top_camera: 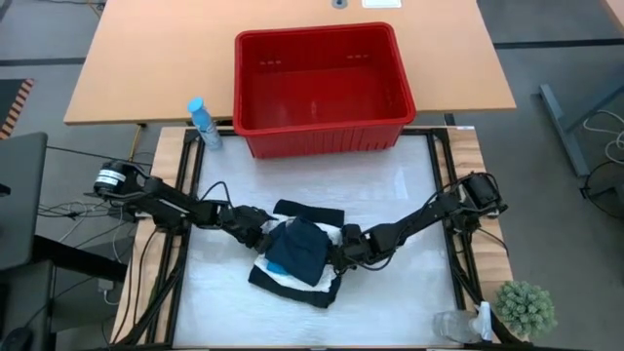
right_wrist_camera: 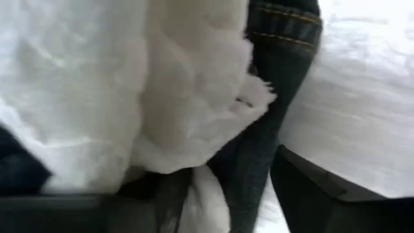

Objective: Fold Laundry from Bin
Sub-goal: Put the stacked clothes into the red bin

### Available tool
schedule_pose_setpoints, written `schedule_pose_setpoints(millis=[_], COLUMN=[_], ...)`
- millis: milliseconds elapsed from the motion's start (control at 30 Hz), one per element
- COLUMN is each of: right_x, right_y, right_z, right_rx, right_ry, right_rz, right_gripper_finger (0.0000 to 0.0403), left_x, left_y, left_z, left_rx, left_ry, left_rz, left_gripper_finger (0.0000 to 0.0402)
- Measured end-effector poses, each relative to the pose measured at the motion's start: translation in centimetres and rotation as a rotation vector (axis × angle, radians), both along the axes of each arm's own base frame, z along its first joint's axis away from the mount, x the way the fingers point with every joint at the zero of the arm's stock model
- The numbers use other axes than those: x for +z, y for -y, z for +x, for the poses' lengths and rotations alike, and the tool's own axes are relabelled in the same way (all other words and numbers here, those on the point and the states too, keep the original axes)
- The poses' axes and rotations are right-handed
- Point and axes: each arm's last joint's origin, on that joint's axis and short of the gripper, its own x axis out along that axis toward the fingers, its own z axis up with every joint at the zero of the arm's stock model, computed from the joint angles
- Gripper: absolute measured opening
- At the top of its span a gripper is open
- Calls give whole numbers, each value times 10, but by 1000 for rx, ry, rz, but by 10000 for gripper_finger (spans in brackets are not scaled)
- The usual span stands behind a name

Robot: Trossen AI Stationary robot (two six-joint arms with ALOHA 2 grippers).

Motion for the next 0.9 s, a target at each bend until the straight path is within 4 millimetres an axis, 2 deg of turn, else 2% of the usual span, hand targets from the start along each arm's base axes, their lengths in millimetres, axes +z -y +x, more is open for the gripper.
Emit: schedule_pose_setpoints(millis=[100,200,267,300,433,533,733,900], right_x=[0,-5,-10,-12,-11,4,29,36], right_y=[4,7,8,8,8,14,33,45], right_z=[1,5,9,12,20,21,8,1], right_rx=[-5,3,35,49,62,106,122,110], right_ry=[-1,6,17,36,51,46,-72,-131], right_rz=[11,7,1,6,11,0,-56,-66], right_gripper_finger=[192,104,41,29,29,29,29,29], left_x=[2,3,4,4,9,12,26,38], left_y=[0,1,1,1,1,1,-2,-7], left_z=[6,7,8,8,12,15,32,46], left_rx=[1,4,11,14,35,68,150,210], left_ry=[-23,-33,-29,-24,17,11,45,45], left_rz=[13,15,13,8,-48,-99,-112,-77], left_gripper_finger=[130,72,67,67,67,67,67,67])
